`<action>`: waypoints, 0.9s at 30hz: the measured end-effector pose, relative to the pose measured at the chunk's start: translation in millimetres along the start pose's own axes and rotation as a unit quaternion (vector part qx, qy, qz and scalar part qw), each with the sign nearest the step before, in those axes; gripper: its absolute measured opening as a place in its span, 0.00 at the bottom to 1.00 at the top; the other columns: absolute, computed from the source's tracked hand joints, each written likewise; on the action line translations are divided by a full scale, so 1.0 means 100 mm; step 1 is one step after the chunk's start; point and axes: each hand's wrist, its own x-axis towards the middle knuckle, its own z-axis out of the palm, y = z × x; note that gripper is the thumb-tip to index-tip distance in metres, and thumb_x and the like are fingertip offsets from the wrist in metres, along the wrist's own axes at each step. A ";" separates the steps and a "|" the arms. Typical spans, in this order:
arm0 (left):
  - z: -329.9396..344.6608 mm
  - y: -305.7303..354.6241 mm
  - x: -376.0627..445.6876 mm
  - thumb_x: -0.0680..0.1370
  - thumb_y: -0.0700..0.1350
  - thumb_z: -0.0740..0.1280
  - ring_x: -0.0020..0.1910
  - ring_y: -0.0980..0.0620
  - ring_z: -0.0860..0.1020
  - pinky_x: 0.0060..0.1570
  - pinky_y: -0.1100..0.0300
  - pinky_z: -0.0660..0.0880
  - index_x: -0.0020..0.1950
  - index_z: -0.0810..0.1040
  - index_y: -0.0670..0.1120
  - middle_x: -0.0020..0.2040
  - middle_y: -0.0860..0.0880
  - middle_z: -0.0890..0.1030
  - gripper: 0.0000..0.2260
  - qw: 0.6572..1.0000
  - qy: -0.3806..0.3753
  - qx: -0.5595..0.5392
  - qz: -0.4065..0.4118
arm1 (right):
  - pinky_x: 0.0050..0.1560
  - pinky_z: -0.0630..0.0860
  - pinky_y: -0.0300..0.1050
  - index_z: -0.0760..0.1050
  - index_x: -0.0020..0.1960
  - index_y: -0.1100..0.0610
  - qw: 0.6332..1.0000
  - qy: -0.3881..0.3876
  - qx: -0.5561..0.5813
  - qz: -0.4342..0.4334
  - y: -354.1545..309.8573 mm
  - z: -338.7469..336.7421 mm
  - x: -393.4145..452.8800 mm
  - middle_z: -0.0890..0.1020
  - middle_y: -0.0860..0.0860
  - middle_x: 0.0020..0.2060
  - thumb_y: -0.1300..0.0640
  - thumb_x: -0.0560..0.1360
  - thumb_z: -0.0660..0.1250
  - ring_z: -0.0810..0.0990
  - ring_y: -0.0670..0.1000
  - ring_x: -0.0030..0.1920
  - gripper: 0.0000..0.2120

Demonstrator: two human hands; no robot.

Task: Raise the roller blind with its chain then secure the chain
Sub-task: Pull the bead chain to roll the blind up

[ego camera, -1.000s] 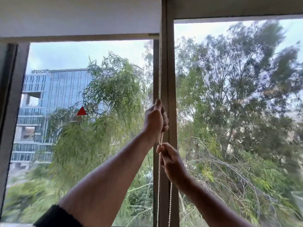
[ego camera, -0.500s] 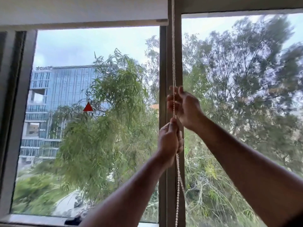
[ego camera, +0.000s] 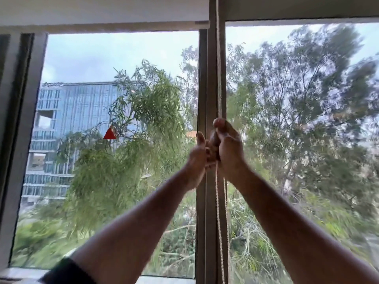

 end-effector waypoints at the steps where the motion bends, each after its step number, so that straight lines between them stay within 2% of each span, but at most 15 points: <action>1: -0.01 0.15 0.06 0.83 0.62 0.45 0.32 0.54 0.75 0.34 0.59 0.72 0.41 0.77 0.48 0.32 0.51 0.78 0.28 1.000 0.005 -0.002 0.009 | 0.19 0.61 0.34 0.76 0.49 0.54 1.000 -0.005 -0.023 -0.013 0.06 -0.01 -0.05 0.71 0.44 0.21 0.60 0.86 0.56 0.65 0.40 0.19 0.12; 3: -0.02 0.43 0.17 0.84 0.61 0.46 0.35 0.51 0.76 0.37 0.56 0.72 0.44 0.76 0.46 0.38 0.47 0.79 0.26 0.999 0.017 -0.014 0.029 | 0.20 0.64 0.32 0.76 0.53 0.60 0.997 -0.036 -0.054 -0.048 0.17 -0.03 -0.12 0.75 0.44 0.24 0.65 0.86 0.55 0.68 0.39 0.20 0.11; 4: -0.02 0.55 0.22 0.84 0.61 0.46 0.37 0.49 0.78 0.38 0.55 0.73 0.47 0.75 0.45 0.40 0.45 0.80 0.26 0.999 0.018 -0.016 0.035 | 0.19 0.62 0.32 0.75 0.51 0.61 0.995 -0.041 -0.073 -0.061 0.22 -0.05 -0.14 0.74 0.45 0.25 0.67 0.85 0.55 0.66 0.39 0.20 0.11; 6: -0.03 0.74 0.27 0.83 0.62 0.45 0.38 0.46 0.80 0.39 0.55 0.76 0.53 0.73 0.44 0.43 0.43 0.82 0.27 0.999 0.001 -0.015 0.039 | 0.19 0.59 0.34 0.73 0.45 0.58 0.990 -0.032 -0.120 -0.071 0.31 -0.10 -0.15 0.67 0.51 0.27 0.65 0.86 0.55 0.61 0.40 0.20 0.14; 9: 0.02 0.98 0.31 0.83 0.63 0.45 0.37 0.46 0.80 0.38 0.55 0.75 0.57 0.71 0.44 0.43 0.43 0.82 0.26 1.000 -0.014 -0.006 0.027 | 0.23 0.58 0.35 0.71 0.41 0.52 0.974 -0.059 -0.198 -0.096 0.49 -0.20 -0.20 0.66 0.47 0.27 0.65 0.86 0.57 0.60 0.42 0.24 0.17; 11: 0.06 1.06 0.34 0.83 0.63 0.48 0.35 0.49 0.78 0.37 0.57 0.74 0.54 0.72 0.44 0.40 0.45 0.82 0.25 1.000 -0.009 -0.011 0.016 | 0.26 0.60 0.35 0.72 0.41 0.49 0.962 -0.088 -0.238 -0.098 0.64 -0.28 -0.27 0.67 0.42 0.27 0.65 0.86 0.58 0.62 0.42 0.26 0.18; 15: 0.11 0.97 0.38 0.84 0.61 0.53 0.21 0.57 0.62 0.22 0.66 0.56 0.42 0.71 0.48 0.24 0.54 0.68 0.20 1.000 0.012 -0.022 0.006 | 0.27 0.61 0.34 0.72 0.42 0.49 0.953 -0.099 -0.274 -0.083 0.81 -0.42 -0.38 0.67 0.42 0.26 0.61 0.86 0.58 0.62 0.41 0.27 0.15; 16: 0.12 0.92 0.38 0.84 0.59 0.53 0.18 0.58 0.59 0.20 0.68 0.54 0.37 0.68 0.50 0.22 0.55 0.65 0.20 0.999 0.017 -0.027 0.012 | 0.27 0.60 0.35 0.72 0.43 0.50 0.951 -0.104 -0.281 -0.078 0.81 -0.45 -0.38 0.67 0.42 0.26 0.61 0.86 0.58 0.62 0.41 0.27 0.15; 18: 0.13 0.83 0.37 0.85 0.58 0.53 0.17 0.58 0.57 0.18 0.70 0.53 0.33 0.64 0.51 0.20 0.56 0.64 0.22 0.999 0.020 -0.035 0.030 | 0.27 0.60 0.36 0.73 0.43 0.49 0.947 -0.117 -0.293 -0.067 0.81 -0.49 -0.36 0.67 0.43 0.26 0.62 0.86 0.58 0.62 0.43 0.27 0.15; 22: 0.17 0.71 0.31 0.85 0.56 0.54 0.16 0.59 0.57 0.19 0.71 0.54 0.32 0.62 0.51 0.21 0.56 0.63 0.22 0.998 0.009 -0.040 0.057 | 0.28 0.60 0.45 0.75 0.44 0.53 0.948 -0.109 -0.298 -0.011 0.78 -0.59 -0.29 0.70 0.47 0.26 0.65 0.85 0.58 0.63 0.51 0.28 0.15; 23: 0.18 0.68 0.29 0.85 0.56 0.54 0.16 0.59 0.57 0.19 0.71 0.54 0.32 0.62 0.51 0.21 0.56 0.62 0.22 0.997 0.005 -0.041 0.062 | 0.28 0.61 0.45 0.76 0.45 0.56 0.951 -0.106 -0.289 0.009 0.75 -0.61 -0.26 0.71 0.50 0.26 0.66 0.85 0.57 0.64 0.51 0.27 0.15; 25: 0.21 0.60 0.23 0.85 0.56 0.54 0.16 0.59 0.56 0.20 0.72 0.54 0.32 0.62 0.51 0.20 0.56 0.62 0.22 0.997 -0.003 -0.040 0.066 | 0.30 0.71 0.47 0.76 0.47 0.58 0.960 -0.102 -0.258 0.038 0.66 -0.63 -0.18 0.75 0.55 0.27 0.71 0.84 0.53 0.71 0.53 0.28 0.16; 27: 0.23 0.51 0.17 0.85 0.56 0.54 0.16 0.59 0.56 0.20 0.71 0.53 0.32 0.63 0.51 0.21 0.56 0.62 0.22 0.997 -0.007 -0.041 0.062 | 0.34 0.79 0.46 0.76 0.49 0.59 0.967 -0.085 -0.234 0.050 0.52 -0.60 -0.08 0.82 0.53 0.30 0.73 0.82 0.52 0.80 0.53 0.31 0.17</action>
